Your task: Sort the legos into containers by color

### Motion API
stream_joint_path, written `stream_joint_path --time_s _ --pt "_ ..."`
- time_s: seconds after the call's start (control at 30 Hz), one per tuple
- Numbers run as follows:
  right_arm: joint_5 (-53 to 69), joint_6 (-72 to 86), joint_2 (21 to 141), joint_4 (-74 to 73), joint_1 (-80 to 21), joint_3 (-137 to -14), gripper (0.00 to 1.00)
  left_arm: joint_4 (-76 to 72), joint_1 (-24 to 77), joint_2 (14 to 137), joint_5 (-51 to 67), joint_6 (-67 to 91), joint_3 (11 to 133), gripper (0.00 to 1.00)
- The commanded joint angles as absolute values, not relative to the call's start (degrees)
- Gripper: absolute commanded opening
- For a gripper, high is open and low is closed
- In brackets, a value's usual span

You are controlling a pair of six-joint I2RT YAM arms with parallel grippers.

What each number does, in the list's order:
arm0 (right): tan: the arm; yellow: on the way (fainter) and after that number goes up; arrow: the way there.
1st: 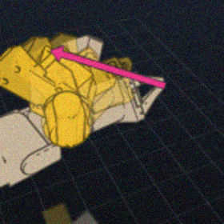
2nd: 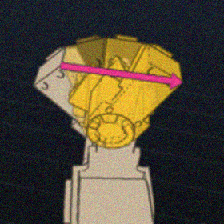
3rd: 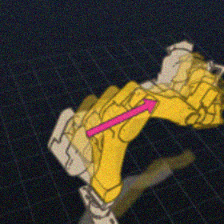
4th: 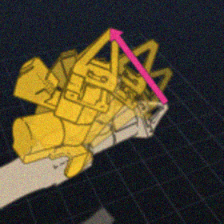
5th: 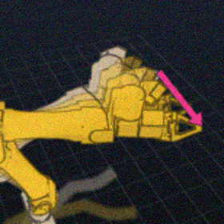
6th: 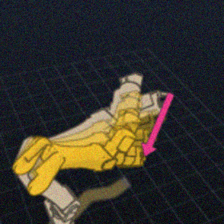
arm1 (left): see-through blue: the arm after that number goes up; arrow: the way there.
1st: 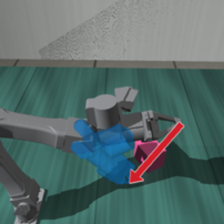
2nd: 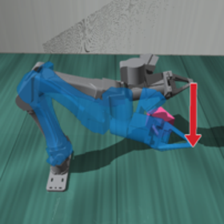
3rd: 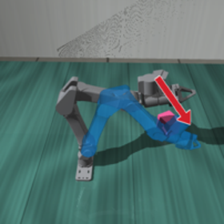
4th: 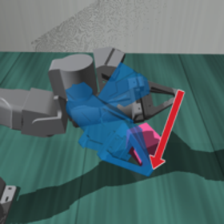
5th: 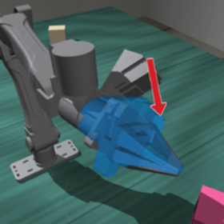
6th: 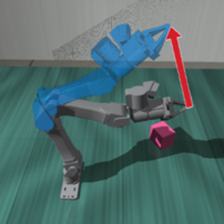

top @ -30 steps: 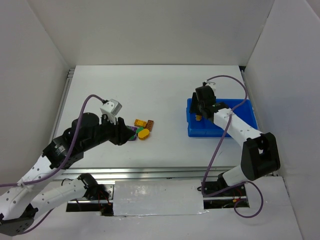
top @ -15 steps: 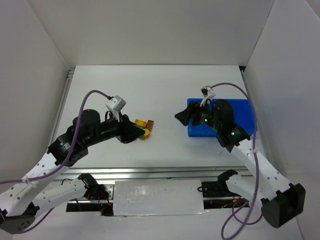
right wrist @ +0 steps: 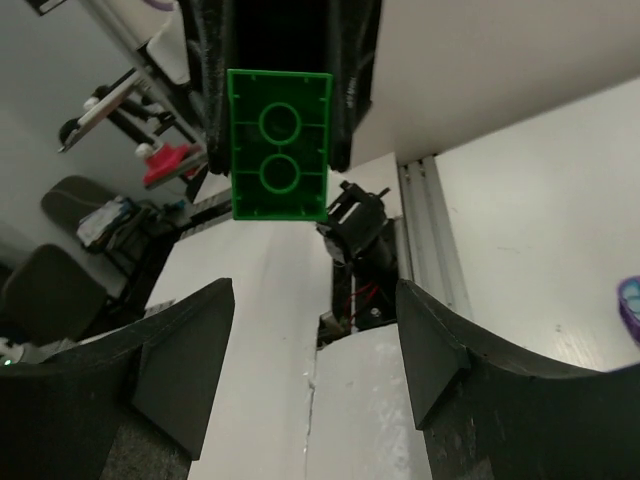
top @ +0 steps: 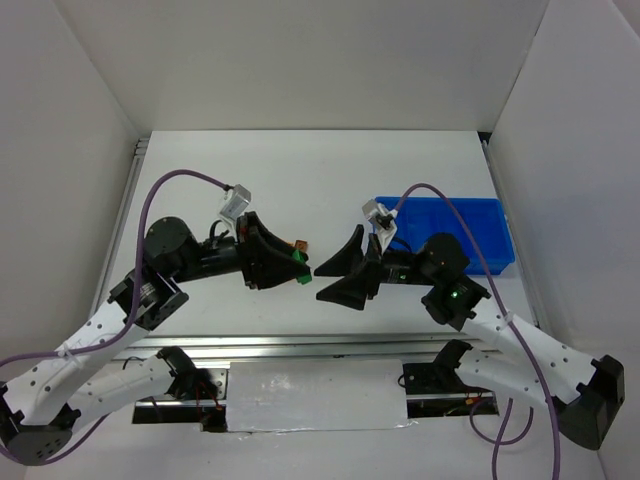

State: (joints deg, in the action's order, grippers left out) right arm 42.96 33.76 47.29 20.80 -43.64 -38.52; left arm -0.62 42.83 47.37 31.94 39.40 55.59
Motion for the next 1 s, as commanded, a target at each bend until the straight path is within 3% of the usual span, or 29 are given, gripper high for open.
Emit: stream_joint_path --time_s 0.0,0.37,0.67,0.97 --pt "45.5 34.8 49.0 27.9 -46.5 -41.9 0.73 -7.1 42.6 47.1 35.7 41.9 54.8 0.00" --pt "40.4 34.2 52.0 26.7 -50.0 -46.5 0.69 -8.1 42.7 47.4 38.0 41.1 53.0 0.00" --pt "37.3 34.3 53.5 27.1 -51.1 -47.1 0.47 -8.2 42.6 46.6 38.4 40.9 52.5 0.00" --pt "35.5 35.9 53.9 26.9 -51.2 -48.6 0.47 -9.1 42.7 46.8 40.3 41.0 51.8 0.00"
